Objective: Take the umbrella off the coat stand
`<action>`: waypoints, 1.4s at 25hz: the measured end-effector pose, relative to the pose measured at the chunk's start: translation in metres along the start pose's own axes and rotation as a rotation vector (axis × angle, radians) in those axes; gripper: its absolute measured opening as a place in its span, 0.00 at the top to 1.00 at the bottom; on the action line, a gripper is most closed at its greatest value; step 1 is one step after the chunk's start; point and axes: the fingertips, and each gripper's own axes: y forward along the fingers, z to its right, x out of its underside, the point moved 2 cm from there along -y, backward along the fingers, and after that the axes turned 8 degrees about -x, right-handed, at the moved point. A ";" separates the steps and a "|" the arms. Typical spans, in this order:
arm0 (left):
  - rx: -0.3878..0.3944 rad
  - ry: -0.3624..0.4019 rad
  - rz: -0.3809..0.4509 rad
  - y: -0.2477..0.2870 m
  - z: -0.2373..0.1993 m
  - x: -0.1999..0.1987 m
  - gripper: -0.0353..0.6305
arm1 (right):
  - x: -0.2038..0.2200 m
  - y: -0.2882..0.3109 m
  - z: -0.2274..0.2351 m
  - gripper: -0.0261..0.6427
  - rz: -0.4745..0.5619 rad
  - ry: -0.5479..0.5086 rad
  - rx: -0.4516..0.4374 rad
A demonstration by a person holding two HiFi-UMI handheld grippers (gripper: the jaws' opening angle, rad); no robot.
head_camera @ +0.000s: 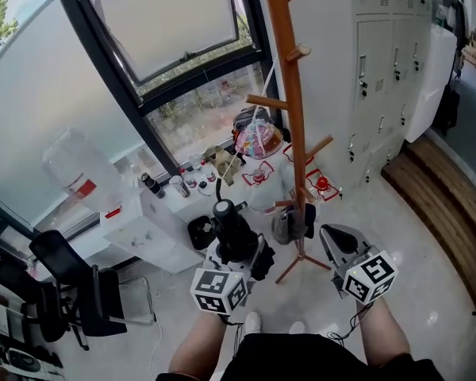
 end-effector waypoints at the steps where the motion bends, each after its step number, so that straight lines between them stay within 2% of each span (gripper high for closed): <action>1: -0.005 -0.002 -0.005 -0.004 -0.002 0.003 0.55 | 0.002 0.004 -0.003 0.88 -0.003 0.002 -0.012; 9: -0.032 -0.005 -0.052 -0.037 -0.025 0.024 0.55 | 0.014 0.037 -0.035 0.88 -0.019 0.024 -0.078; 16: -0.004 -0.014 -0.075 -0.063 -0.047 0.042 0.55 | 0.027 0.055 -0.070 0.88 -0.044 0.027 -0.066; 23: 0.074 -0.008 -0.079 -0.090 -0.055 0.051 0.55 | 0.030 0.054 -0.108 0.88 -0.045 0.006 -0.004; 35: 0.259 0.023 -0.088 -0.145 -0.042 0.070 0.55 | 0.041 0.016 -0.177 0.88 -0.034 -0.014 0.157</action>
